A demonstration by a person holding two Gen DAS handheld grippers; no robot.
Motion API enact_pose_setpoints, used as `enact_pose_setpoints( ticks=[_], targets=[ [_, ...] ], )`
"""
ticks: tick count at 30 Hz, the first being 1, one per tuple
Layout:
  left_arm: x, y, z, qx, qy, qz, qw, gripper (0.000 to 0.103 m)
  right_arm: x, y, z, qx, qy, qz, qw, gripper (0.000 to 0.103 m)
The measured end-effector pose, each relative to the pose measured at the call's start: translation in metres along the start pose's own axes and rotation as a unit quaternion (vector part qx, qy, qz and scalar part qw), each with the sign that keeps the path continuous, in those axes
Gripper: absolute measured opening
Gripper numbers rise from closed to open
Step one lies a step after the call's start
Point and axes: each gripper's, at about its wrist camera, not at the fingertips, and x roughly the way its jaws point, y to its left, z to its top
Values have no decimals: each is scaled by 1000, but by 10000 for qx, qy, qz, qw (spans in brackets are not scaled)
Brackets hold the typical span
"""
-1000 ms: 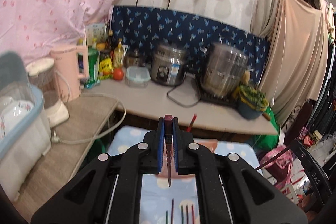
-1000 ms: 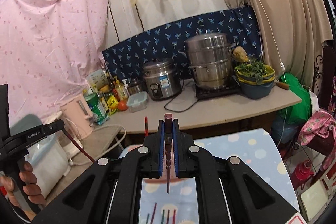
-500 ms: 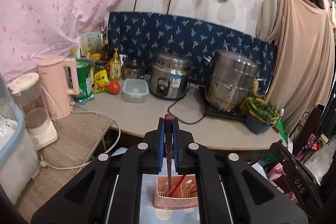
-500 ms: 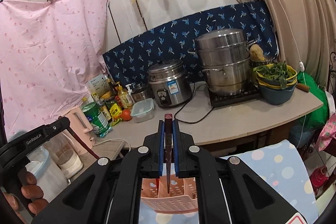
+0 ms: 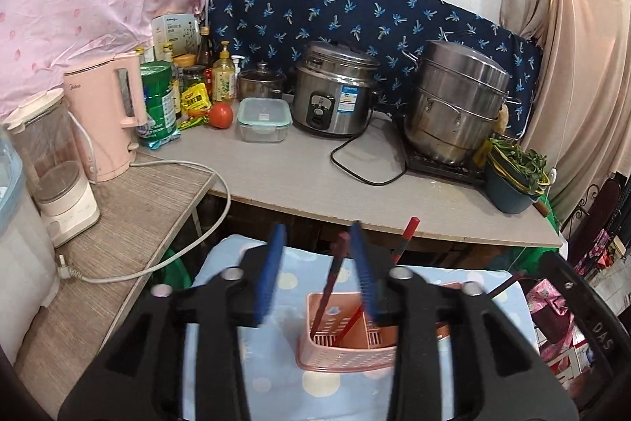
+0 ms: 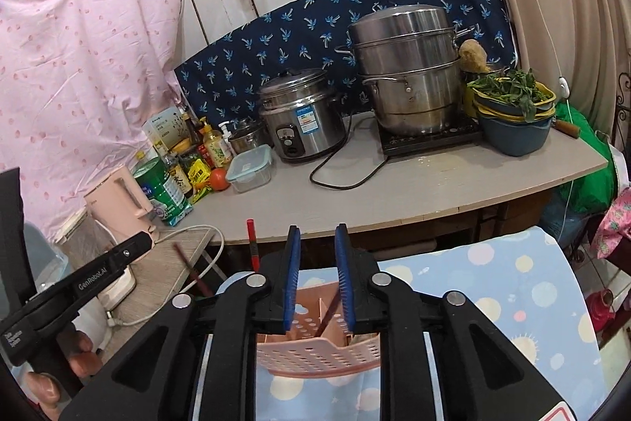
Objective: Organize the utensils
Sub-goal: 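Open both tools to release chopsticks into basket and withdraw, then grasp a green chopstick with left tool while right tool grasps a red chopstick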
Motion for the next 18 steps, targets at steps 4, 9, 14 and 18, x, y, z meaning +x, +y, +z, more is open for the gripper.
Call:
enact_pose_setpoints(
  ticks=[4,9,14,18],
  targets=[
    [-19,4,-6,9,-39,-5,10000,51,-26,-4,-2,27,-100,64,9999,25],
    [-52,7,-23,136,-50,39,9999,61,-66,-8,-23,-6,-7,138,9999,26],
    [-85,12,-64,308,123,31,9994,69,-101,-17,-68,33,326,131,9994,26],
    [-102,16,-107,436,361,76,9984,71,-125,-26,-117,-30,633,-38,9980,26]
  ],
)
